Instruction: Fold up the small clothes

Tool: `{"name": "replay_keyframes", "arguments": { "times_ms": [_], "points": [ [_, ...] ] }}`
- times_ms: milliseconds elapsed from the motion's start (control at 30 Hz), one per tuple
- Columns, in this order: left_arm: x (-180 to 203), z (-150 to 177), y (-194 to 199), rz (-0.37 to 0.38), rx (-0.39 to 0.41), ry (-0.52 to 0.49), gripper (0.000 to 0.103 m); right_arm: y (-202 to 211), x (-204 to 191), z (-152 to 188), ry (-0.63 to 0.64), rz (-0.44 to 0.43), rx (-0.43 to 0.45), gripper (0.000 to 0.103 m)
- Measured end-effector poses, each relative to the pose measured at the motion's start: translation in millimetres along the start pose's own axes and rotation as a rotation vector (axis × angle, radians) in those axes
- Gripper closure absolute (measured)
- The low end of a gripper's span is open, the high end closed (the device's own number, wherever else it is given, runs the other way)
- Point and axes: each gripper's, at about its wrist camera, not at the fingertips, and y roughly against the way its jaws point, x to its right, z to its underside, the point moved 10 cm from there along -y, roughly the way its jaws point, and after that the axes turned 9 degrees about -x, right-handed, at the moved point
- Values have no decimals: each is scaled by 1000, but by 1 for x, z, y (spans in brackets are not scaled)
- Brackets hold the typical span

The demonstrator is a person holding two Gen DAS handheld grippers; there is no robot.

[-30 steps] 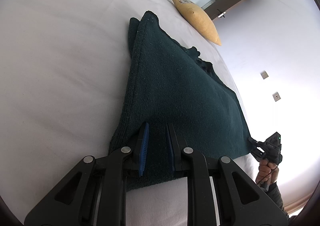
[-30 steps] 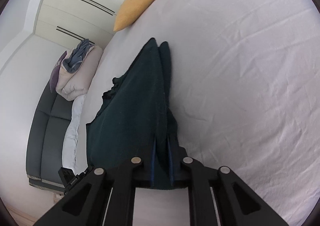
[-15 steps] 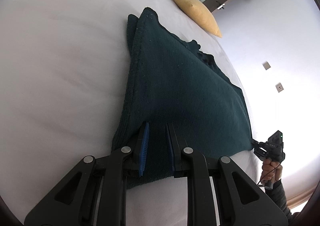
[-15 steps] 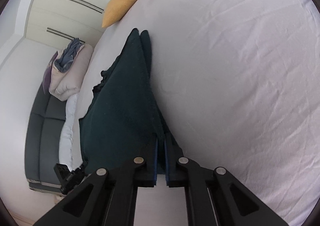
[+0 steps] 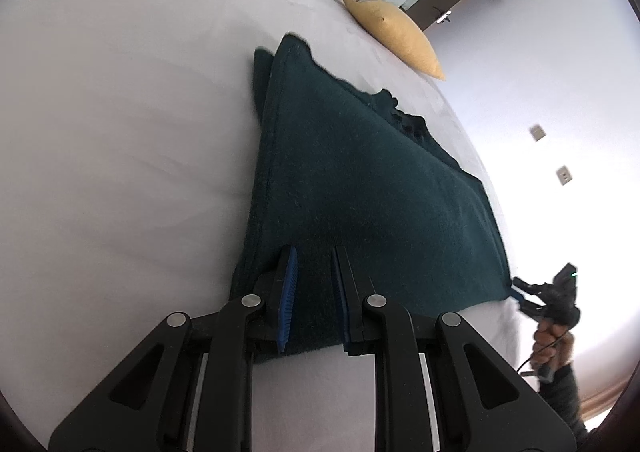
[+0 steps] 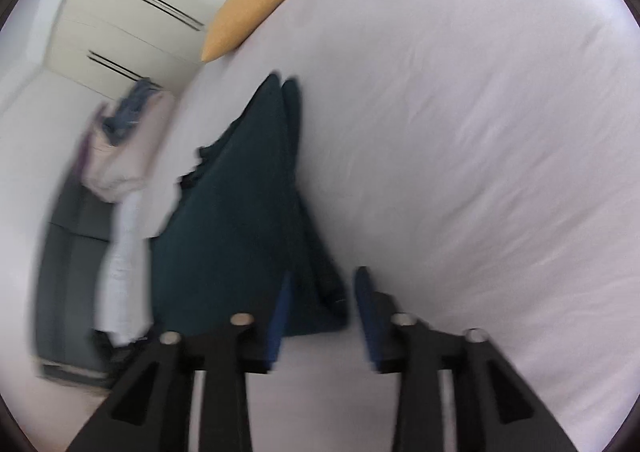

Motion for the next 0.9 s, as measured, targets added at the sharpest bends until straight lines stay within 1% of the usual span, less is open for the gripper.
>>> {"name": "replay_keyframes", "arguments": {
  "times_ms": [33, 67, 133, 167, 233, 300, 333, 400, 433, 500, 567, 633, 733, 767, 833, 900],
  "points": [
    [2, -1, 3, -9, 9, -2, 86, 9, 0, -3, 4, 39, 26, 64],
    [5, -6, 8, -13, 29, -5, 86, 15, -3, -7, 3, 39, 47, 64],
    [11, -14, 9, -12, 43, -13, 86, 24, -20, -14, 25, -6, 83, 64],
    [14, -18, 6, -19, 42, -18, 86, 22, -38, -16, 59, -44, 80, 64],
    [17, -24, -1, -38, 38, -28, 86, 8, -70, -15, 116, -115, 42, 64],
    [12, -25, -19, -73, -3, -28, 86, -15, -99, -11, 163, -186, -10, 64],
    [8, -22, -25, -72, -23, -17, 86, -27, -109, -8, 180, -204, -34, 64],
    [6, -19, -26, -46, -11, -17, 86, -58, -120, -3, 194, -215, -102, 64],
    [5, -17, -26, -40, -12, -19, 86, -74, -119, 1, 189, -213, -143, 64],
    [1, -11, -24, -20, -22, -16, 86, -92, -112, 5, 177, -188, -167, 68],
    [-4, -7, -20, 5, -24, -7, 86, -91, -103, 3, 150, -242, -151, 74],
    [-8, -5, -16, 27, -23, 7, 86, -83, -89, 1, 102, -281, -126, 74],
    [-12, -2, -10, 36, -16, 21, 86, -64, -62, -3, 54, -272, -67, 74],
    [-13, 0, -7, 28, -10, 21, 86, -56, -51, -4, 30, -271, -51, 75],
    [-17, 1, 2, 4, 4, 30, 86, -39, -32, -8, -8, -229, -5, 74],
    [-27, 0, 19, -37, 42, 60, 86, -21, -17, -11, -45, -209, 33, 73]
  ]
}}
